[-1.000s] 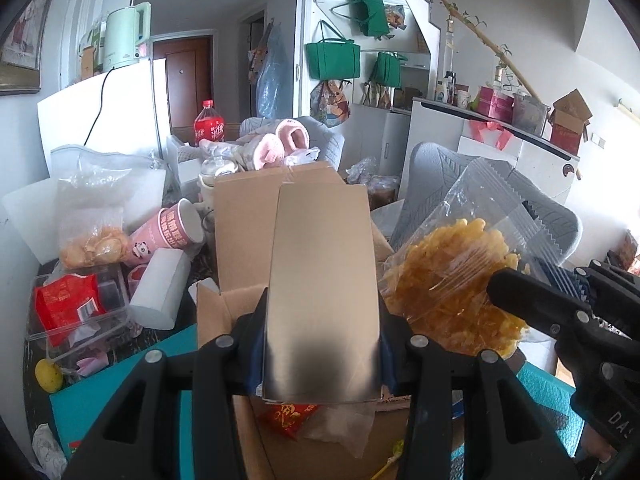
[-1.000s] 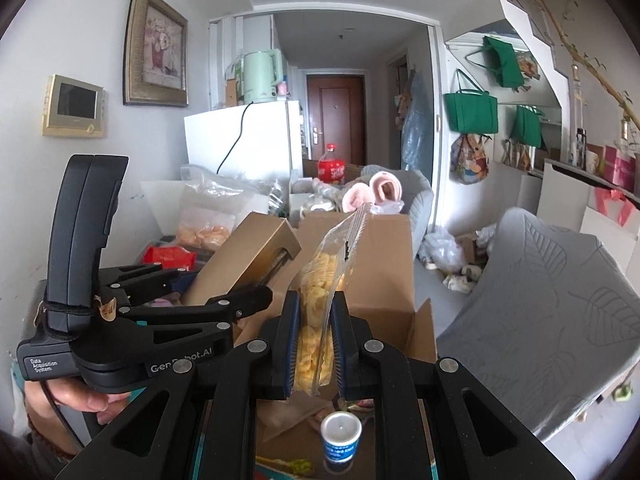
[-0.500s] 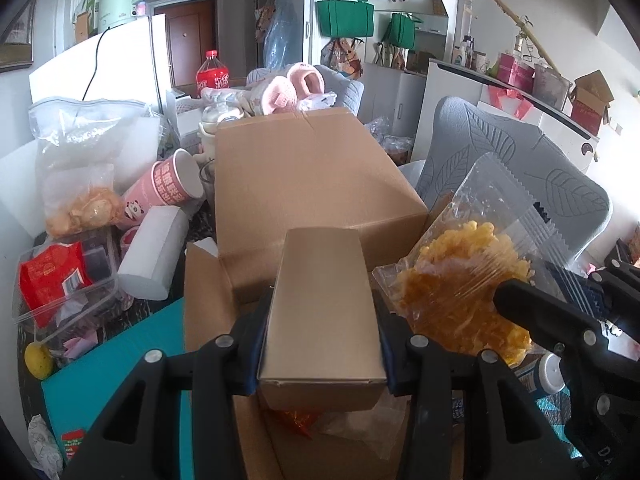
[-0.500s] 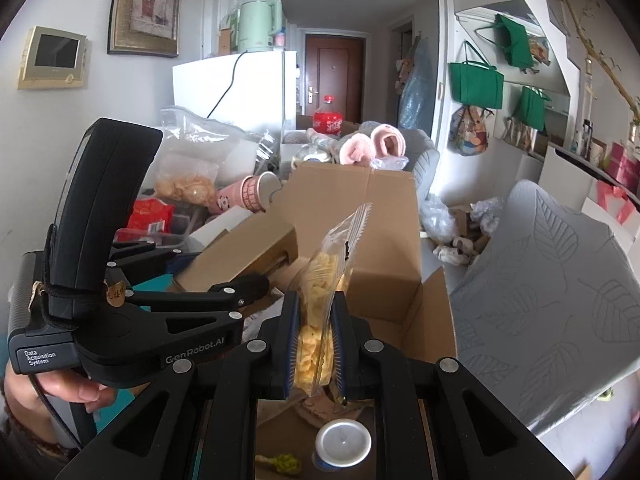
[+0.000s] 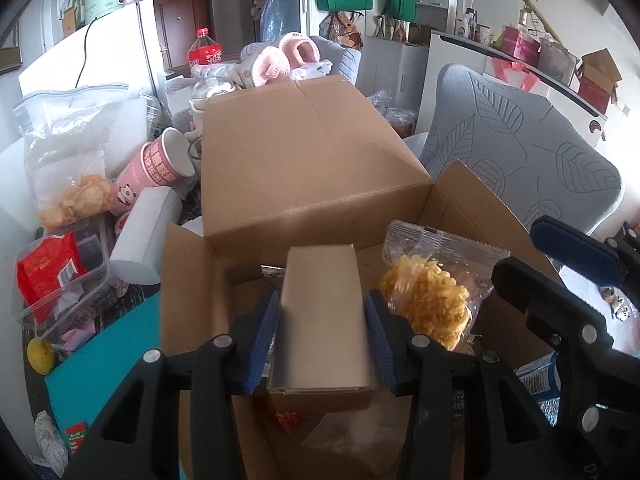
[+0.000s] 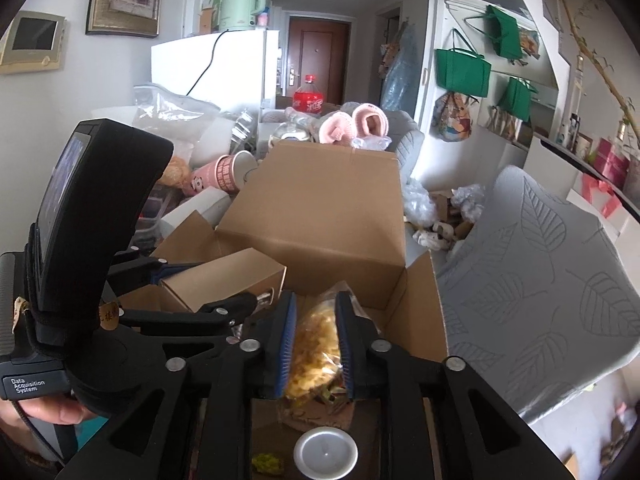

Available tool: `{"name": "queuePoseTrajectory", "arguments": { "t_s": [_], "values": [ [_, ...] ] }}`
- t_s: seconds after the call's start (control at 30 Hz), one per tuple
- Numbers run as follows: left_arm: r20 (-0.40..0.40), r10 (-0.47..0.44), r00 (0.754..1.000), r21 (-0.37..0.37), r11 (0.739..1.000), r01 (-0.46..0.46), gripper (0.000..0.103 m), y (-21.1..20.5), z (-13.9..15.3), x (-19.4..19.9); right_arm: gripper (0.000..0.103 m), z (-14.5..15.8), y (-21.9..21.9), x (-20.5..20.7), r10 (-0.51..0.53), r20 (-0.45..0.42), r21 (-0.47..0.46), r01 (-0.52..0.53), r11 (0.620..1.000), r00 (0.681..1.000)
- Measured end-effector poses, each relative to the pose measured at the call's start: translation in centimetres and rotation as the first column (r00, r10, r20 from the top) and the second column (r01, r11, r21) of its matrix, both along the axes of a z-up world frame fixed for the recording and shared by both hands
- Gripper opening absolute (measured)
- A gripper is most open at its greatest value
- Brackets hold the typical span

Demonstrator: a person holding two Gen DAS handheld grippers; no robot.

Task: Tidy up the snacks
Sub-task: 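Open the left tool into the box while the right tool releases the waffle inside, then move both tools back toward the red packet on the mat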

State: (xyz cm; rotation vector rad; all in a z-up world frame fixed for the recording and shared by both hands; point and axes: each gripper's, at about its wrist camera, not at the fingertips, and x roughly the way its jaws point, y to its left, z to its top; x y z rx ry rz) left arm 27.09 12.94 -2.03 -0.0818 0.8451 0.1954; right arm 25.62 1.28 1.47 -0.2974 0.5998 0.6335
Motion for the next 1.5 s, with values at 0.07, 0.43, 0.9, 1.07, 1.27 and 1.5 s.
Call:
{"name": "queuePoseTrajectory", "arguments": {
  "t_s": [0.07,0.43,0.9,1.07,1.27,1.5],
  "values": [
    [0.009,0.0,1.0,0.011,1.0,0.0,0.045,-0.2,0.4,-0.3,0.041,0.2,-0.4,-0.1,-0.003,0.002,0.009,0.003,1.0,1.0],
    [0.07,-0.015,0.997,-0.034,0.999,0.017,0.046,-0.5,3.1,-2.5,0.044,2.4,-1.7,-1.3,0.002,0.017,0.059,-0.003,0.998,1.0],
    [0.19,0.0,0.982,-0.008,1.0,0.001,0.046,-1.8,9.3,-10.4,0.044,7.4,-4.1,-7.3,0.003,0.082,0.142,-0.015,0.99,0.997],
    [0.23,-0.022,0.973,-0.004,1.0,0.024,0.046,-3.2,11.4,-14.6,0.044,9.4,-5.6,-10.9,0.0,0.116,0.174,-0.02,0.985,0.993],
    [0.27,-0.063,0.961,0.009,0.998,0.063,0.046,-5.2,13.1,-19.3,0.045,11.3,-7.5,-15.1,-0.021,0.146,0.194,-0.008,0.981,0.989],
    [0.303,-0.107,0.947,0.039,0.994,0.1,0.046,-7.7,14.0,-24.3,0.052,11.3,-10.1,-19.6,-0.038,0.165,0.224,0.0,0.974,0.986]
  ]
}}
